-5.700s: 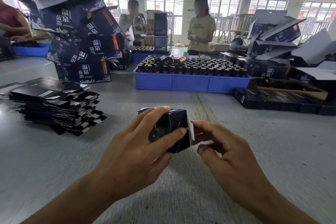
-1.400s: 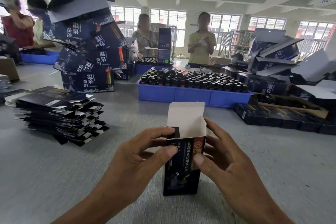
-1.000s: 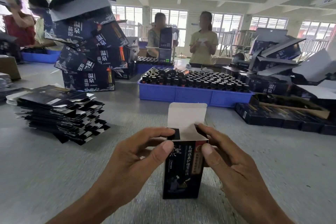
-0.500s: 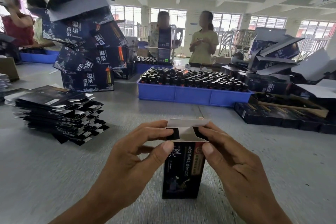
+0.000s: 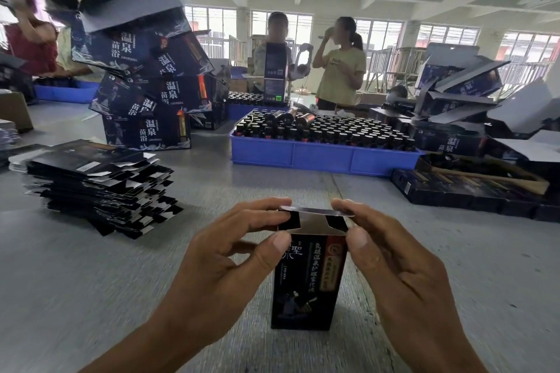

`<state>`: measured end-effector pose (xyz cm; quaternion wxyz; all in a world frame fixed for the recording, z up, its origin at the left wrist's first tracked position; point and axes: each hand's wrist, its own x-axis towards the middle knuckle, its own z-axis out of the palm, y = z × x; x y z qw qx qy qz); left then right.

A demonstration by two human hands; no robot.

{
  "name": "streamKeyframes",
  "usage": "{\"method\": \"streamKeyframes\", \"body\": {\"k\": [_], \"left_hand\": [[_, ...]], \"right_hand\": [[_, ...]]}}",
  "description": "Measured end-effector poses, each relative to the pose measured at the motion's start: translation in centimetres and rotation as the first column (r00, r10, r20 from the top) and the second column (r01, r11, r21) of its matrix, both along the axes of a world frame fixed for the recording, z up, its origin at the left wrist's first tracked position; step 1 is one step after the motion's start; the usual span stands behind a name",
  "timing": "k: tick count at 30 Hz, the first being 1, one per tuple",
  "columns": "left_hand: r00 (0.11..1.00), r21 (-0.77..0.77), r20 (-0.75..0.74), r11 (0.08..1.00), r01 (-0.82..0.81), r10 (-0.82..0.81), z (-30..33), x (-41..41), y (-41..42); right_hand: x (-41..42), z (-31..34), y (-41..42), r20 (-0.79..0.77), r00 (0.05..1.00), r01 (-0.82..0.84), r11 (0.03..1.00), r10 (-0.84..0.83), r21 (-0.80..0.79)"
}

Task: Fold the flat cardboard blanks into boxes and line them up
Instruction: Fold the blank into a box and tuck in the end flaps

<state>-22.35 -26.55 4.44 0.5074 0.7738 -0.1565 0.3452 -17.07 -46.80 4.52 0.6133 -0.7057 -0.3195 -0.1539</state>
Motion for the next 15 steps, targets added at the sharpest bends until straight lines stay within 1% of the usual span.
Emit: {"method": "streamKeyframes", "body": {"k": [2,5,13,15], "left_hand": [[1.000,-0.032,-0.010,0.999,0.012,-0.012,0.13,-0.18,-0.18],[0.999,-0.092,-0.043,0.995,0.025,-0.029,0.28,-0.37,-0.44],[0.998,-0.196,-0.049,0.980,0.034,-0.044,0.40,-0.27,-0.88],[0.997,-0.227,-0.061,0.973,0.038,-0.053,0.27,-0.26,-0.88]], "right_hand": [[-0.03,-0.01,0.05,0.019,0.999,0.025,0.999,-0.026,0.023],[0.01,-0.06,0.19,0.010,1.000,0.019,0.998,-0.019,0.058],[0.03,-0.13,0.18,-0.012,0.999,0.035,0.998,-0.034,0.048],[0.02,-0.06,0.25,-0.009,1.000,0.017,0.998,-0.016,0.064]]}}
